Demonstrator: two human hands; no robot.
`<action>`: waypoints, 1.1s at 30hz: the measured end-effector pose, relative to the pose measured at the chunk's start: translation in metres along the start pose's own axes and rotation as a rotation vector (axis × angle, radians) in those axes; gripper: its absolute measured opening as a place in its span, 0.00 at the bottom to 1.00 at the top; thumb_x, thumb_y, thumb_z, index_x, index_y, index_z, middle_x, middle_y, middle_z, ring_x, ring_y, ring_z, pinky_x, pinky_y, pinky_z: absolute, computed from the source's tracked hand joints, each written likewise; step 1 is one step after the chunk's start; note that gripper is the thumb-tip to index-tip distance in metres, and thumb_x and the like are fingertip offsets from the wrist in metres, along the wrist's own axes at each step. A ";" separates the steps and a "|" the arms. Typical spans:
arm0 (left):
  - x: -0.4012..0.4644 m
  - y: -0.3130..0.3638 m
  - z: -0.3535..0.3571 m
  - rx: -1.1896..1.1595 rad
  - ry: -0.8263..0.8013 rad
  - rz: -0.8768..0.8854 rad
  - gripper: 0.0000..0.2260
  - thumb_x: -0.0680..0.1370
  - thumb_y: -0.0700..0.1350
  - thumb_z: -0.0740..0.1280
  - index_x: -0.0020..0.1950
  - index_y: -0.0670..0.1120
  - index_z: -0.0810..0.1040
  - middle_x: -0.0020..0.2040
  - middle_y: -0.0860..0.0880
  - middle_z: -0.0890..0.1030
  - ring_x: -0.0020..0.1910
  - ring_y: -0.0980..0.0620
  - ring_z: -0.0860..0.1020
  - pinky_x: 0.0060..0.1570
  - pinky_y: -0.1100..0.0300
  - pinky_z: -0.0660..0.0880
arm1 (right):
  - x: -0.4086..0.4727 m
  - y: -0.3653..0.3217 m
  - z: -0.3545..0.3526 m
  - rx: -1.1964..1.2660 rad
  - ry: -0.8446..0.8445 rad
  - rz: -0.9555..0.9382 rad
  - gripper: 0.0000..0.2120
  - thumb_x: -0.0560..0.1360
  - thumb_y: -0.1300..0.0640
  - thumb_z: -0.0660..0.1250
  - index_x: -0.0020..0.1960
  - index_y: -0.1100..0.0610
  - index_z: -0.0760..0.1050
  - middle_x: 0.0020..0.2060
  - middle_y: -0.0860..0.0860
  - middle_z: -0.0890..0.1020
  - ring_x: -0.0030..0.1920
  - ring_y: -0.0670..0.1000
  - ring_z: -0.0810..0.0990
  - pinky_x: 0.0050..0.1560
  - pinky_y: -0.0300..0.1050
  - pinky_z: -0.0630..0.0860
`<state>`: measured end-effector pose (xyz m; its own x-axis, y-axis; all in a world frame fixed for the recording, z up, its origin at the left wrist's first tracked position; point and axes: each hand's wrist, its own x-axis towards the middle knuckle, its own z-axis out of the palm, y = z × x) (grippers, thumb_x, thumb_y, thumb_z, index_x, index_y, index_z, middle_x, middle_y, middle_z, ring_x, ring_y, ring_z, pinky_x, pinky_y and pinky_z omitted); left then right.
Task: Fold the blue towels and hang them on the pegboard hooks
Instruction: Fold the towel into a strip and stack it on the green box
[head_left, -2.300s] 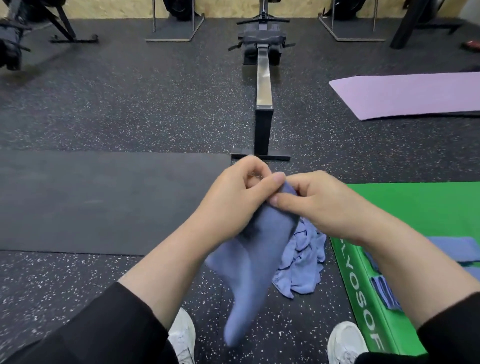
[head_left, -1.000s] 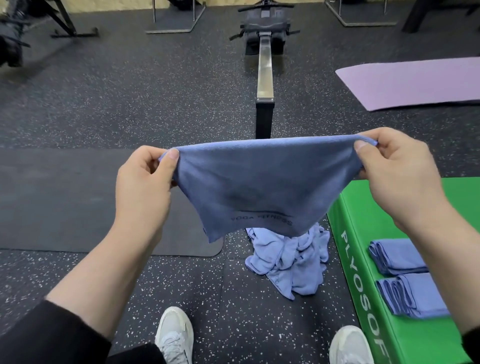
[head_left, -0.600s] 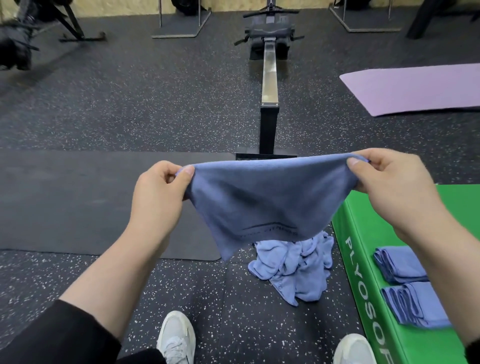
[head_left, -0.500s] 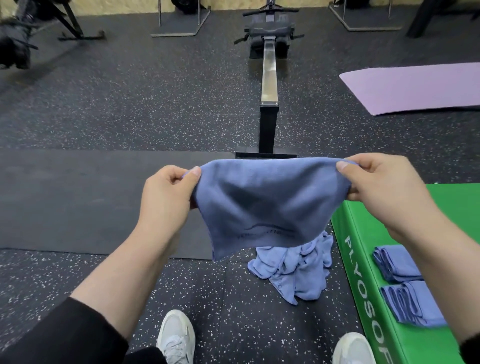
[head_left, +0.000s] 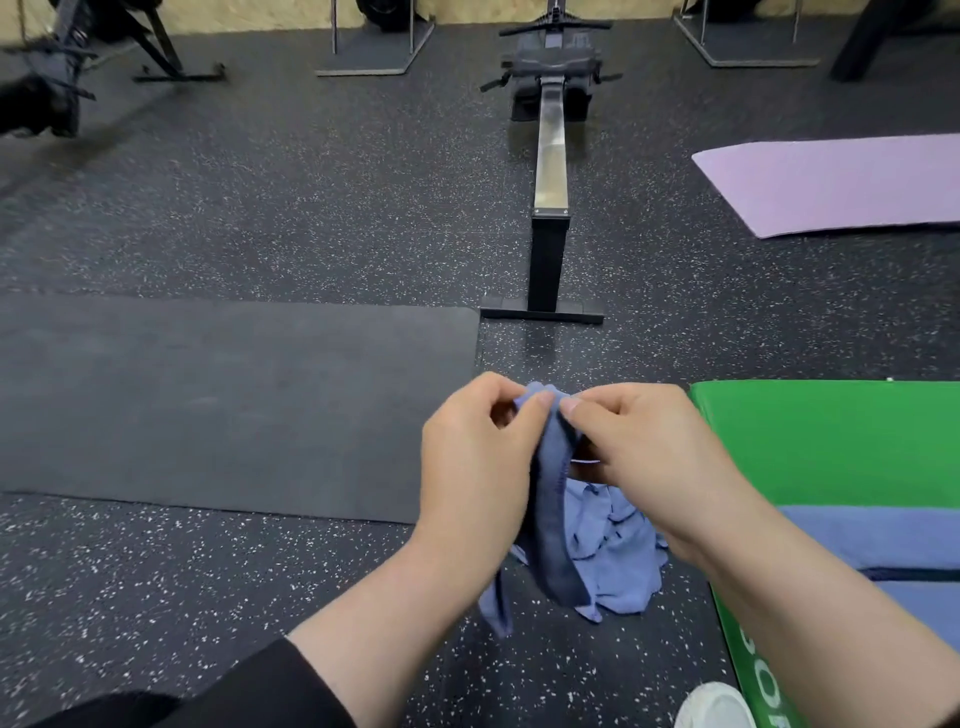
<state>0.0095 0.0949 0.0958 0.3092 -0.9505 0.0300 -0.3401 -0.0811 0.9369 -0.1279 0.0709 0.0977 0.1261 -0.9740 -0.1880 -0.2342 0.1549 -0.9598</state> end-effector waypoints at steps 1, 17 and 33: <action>-0.001 0.000 0.001 0.012 -0.006 0.000 0.08 0.77 0.47 0.72 0.38 0.49 0.80 0.34 0.53 0.81 0.31 0.61 0.73 0.34 0.68 0.70 | 0.000 -0.001 0.002 0.045 -0.011 0.008 0.12 0.80 0.60 0.65 0.43 0.61 0.85 0.36 0.56 0.86 0.35 0.48 0.81 0.42 0.44 0.82; 0.019 -0.004 -0.029 0.203 -0.127 0.210 0.08 0.77 0.40 0.65 0.46 0.54 0.77 0.44 0.56 0.79 0.42 0.58 0.76 0.45 0.61 0.73 | 0.011 -0.006 -0.014 -0.272 -0.026 -0.166 0.12 0.76 0.64 0.64 0.44 0.50 0.83 0.32 0.51 0.82 0.31 0.47 0.73 0.34 0.45 0.70; 0.027 -0.033 -0.055 0.471 -0.703 0.308 0.05 0.77 0.52 0.73 0.46 0.57 0.77 0.61 0.63 0.74 0.63 0.63 0.73 0.66 0.60 0.68 | -0.006 -0.015 -0.038 -0.322 -0.085 -0.278 0.16 0.76 0.66 0.63 0.44 0.46 0.82 0.33 0.48 0.82 0.33 0.48 0.74 0.36 0.46 0.70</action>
<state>0.0783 0.0885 0.0846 -0.4180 -0.9019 -0.1091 -0.6948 0.2400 0.6780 -0.1615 0.0685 0.1210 0.3021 -0.9525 0.0388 -0.4671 -0.1834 -0.8650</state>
